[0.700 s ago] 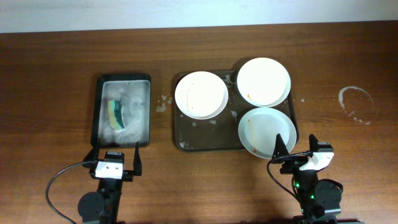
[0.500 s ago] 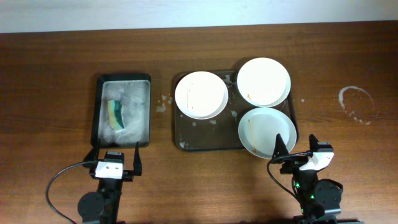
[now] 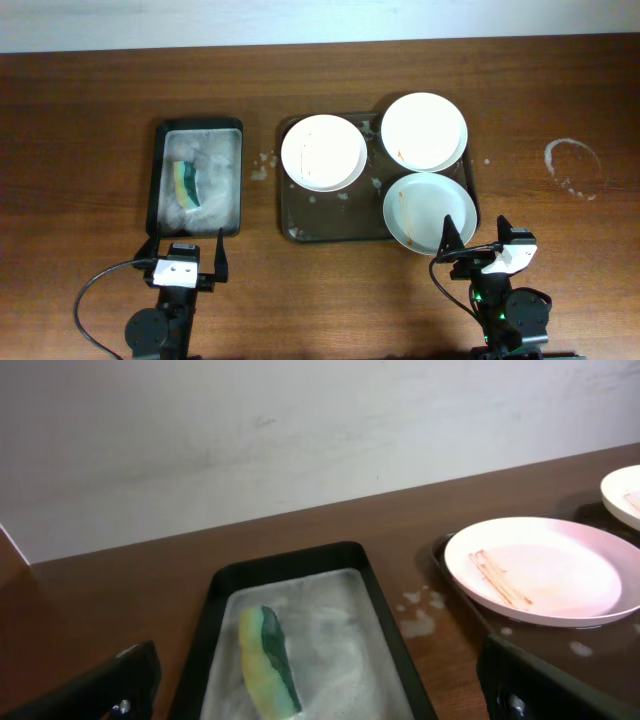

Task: Clean dirty plates on tray and stack at the side
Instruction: 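Raise both arms from rest toward the basin and plate tray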

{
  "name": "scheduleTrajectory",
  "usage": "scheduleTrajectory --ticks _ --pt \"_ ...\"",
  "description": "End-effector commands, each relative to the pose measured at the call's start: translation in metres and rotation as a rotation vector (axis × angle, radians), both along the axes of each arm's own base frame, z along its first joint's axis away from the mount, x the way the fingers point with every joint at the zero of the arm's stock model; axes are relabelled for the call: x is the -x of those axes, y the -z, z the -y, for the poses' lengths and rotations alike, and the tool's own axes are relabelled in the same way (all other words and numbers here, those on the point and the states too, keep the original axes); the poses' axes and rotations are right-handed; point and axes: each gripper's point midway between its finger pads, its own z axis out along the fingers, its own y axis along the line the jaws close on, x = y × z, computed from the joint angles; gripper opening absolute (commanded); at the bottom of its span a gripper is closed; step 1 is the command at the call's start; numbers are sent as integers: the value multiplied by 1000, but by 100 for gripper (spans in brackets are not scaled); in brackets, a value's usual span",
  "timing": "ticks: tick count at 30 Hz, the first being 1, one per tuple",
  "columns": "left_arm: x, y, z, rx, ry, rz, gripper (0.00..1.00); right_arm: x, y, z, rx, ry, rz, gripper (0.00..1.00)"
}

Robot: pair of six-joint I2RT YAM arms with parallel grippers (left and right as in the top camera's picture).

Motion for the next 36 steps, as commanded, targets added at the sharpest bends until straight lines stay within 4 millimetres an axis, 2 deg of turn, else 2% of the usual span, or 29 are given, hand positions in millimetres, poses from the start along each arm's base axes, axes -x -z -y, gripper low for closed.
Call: scheduleTrajectory --ticks 1,12,20,23,27,36 --pt "0 1 1 -12 7 1 99 0 6 -1 11 -2 -12 98" --pt "0 1 1 -12 7 1 99 0 5 -2 10 -7 -9 98" --pt "0 -1 0 -13 5 10 99 -1 -7 -9 1 -51 38 98" --pt "0 -3 1 -13 7 19 99 -1 -16 -10 -1 -58 73 98" --pt "0 -14 2 -18 15 61 99 1 -39 -10 -2 -57 140 98" --pt "5 -51 9 -29 52 154 99 11 -86 -10 -2 -57 237 98"
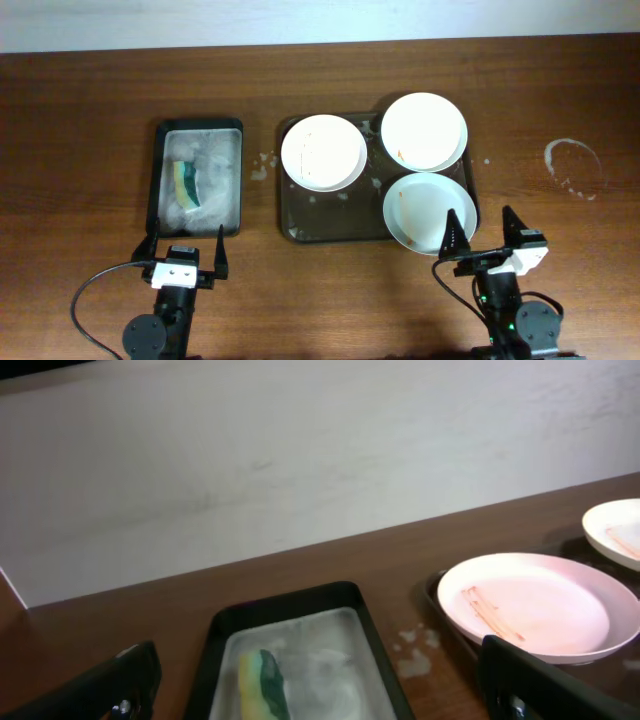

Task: Clean dirty plates on tray and stack at the side
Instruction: 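Raise both arms from rest toward the basin and plate tray, then move the right gripper over the pink plate on the tray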

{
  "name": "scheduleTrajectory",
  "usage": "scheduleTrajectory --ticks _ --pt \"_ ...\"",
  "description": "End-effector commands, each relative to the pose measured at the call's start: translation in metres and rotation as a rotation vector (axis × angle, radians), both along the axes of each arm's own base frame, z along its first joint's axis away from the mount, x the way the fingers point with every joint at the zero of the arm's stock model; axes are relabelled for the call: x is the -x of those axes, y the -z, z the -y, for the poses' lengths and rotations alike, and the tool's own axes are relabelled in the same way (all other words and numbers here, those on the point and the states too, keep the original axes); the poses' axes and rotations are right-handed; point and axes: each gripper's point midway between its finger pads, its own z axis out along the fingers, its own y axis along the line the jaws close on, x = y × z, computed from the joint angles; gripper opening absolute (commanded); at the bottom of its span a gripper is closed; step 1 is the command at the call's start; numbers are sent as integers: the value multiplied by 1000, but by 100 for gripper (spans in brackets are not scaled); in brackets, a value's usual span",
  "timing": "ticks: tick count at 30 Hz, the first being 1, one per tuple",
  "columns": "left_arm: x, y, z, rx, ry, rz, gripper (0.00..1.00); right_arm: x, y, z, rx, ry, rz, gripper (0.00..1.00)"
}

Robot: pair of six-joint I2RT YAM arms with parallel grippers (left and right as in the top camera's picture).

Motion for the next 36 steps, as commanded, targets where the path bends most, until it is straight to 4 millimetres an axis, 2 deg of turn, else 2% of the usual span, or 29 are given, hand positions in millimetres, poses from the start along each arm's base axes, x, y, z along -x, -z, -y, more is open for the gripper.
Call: scheduleTrajectory --ticks 1,7,14,19,23,29,32,36 --pt "5 -32 3 -20 16 67 99 8 -35 -2 8 -12 73 99" --pt "7 -51 3 -23 15 88 99 12 -51 -3 52 -10 111 98" --pt "11 -72 4 -25 16 107 99 18 -61 -18 76 -96 133 99" --pt "11 -93 4 -21 16 72 99 16 -77 -18 77 -99 66 98" --pt "4 -108 3 -13 16 -3 99 7 -95 -19 79 -103 -23 99" --pt "-13 -139 1 -6 18 -58 99 -12 -125 -30 80 -168 -169 98" --pt "-24 -152 5 -1 49 -101 99 -24 -130 -31 78 -176 -276 98" --pt "-39 -156 6 14 62 -209 99 -37 -130 -33 75 -182 -415 98"
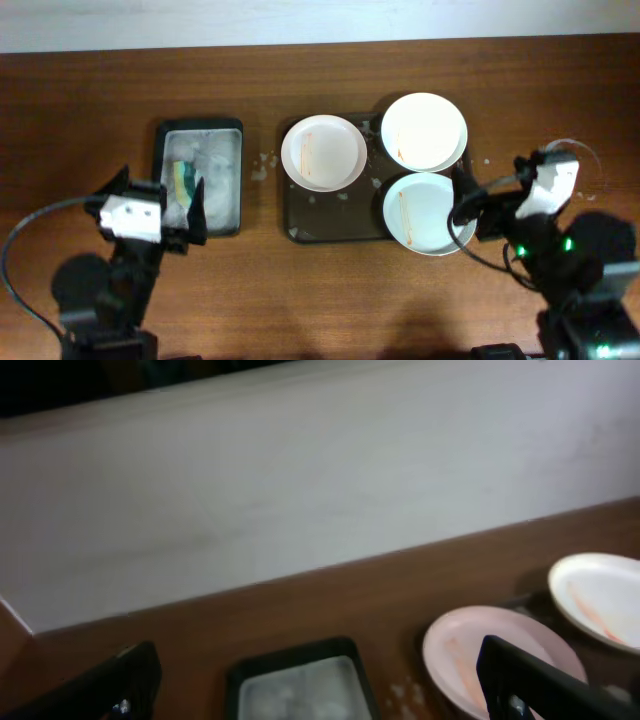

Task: Clean dirty plates on tray and stack at the side
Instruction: 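Move the right gripper over the pink plate on the tray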

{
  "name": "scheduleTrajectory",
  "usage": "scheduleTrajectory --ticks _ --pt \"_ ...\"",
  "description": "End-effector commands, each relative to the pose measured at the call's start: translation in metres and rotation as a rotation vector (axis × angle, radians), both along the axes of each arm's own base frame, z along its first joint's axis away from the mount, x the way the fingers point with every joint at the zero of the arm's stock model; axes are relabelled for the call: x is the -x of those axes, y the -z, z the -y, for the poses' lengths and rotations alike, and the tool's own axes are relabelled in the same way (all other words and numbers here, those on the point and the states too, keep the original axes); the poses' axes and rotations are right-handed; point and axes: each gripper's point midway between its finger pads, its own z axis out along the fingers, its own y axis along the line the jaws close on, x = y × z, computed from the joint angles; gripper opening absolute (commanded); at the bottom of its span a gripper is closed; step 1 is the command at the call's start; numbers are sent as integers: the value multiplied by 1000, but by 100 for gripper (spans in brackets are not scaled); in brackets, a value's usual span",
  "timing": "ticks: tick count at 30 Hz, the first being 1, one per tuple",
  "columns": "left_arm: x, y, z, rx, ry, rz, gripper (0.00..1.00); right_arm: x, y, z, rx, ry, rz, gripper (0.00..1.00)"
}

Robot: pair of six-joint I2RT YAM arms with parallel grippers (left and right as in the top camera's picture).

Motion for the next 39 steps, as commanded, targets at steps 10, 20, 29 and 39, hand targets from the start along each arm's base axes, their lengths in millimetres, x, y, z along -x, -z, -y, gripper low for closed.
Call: scheduleTrajectory --ticks 10,20,29,39 --pt "-67 2 21 53 182 -410 99 -49 -5 -31 -47 -148 -373 98" --pt "-87 18 34 131 275 -564 99 -99 45 -63 -198 -260 -585 98" --pt "-83 26 29 124 241 -604 99 -132 107 -99 -210 -280 -722 100" --pt "-78 45 6 182 48 -709 99 -133 150 -94 -154 -59 -849 80"
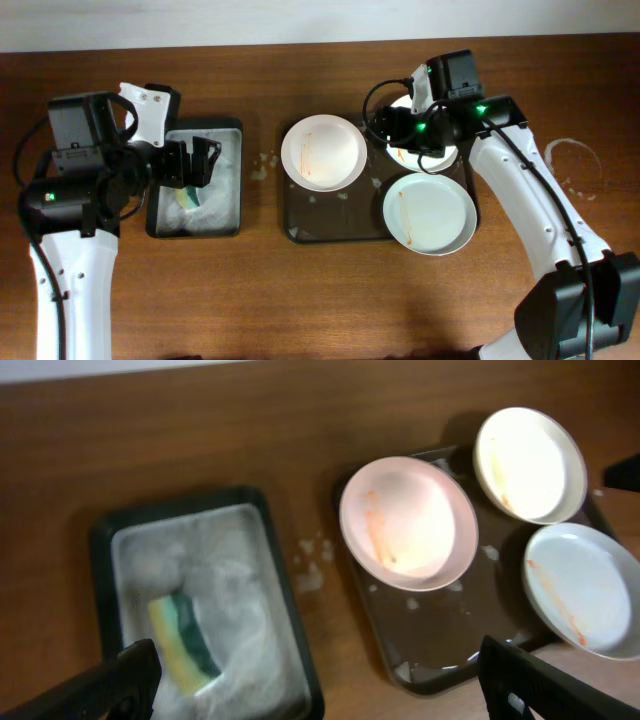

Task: Clean dirty plates on tray and stack at the side
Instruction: 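Move the right gripper over the pink plate on the tray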

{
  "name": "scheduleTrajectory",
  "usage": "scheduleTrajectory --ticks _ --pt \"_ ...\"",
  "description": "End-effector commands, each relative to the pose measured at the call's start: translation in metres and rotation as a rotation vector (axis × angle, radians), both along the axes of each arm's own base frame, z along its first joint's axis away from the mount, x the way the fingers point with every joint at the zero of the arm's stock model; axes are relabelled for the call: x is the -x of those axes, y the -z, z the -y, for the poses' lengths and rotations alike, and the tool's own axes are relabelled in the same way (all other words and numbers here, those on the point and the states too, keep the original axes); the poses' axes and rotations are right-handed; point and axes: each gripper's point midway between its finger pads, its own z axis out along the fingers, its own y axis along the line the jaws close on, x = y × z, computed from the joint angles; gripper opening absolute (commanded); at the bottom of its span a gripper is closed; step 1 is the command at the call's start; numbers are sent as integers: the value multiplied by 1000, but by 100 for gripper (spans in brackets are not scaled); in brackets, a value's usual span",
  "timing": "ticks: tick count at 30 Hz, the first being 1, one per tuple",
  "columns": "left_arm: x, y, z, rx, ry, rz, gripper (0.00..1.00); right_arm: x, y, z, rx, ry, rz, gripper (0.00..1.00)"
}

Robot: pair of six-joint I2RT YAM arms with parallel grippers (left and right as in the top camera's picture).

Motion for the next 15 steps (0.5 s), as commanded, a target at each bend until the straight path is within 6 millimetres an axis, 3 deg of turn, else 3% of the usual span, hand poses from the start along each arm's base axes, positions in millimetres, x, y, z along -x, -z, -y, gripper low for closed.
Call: scheduleTrajectory --ticks 1,6,15 --pt "-3 -3 -10 13 -91 -20 99 5 -4 5 48 42 -13 79" --pt "0 0 -9 23 -102 -44 99 27 -12 21 167 72 -25 80" --pt "3 7 -25 -4 -210 -84 99 28 -16 22 181 76 -11 82"
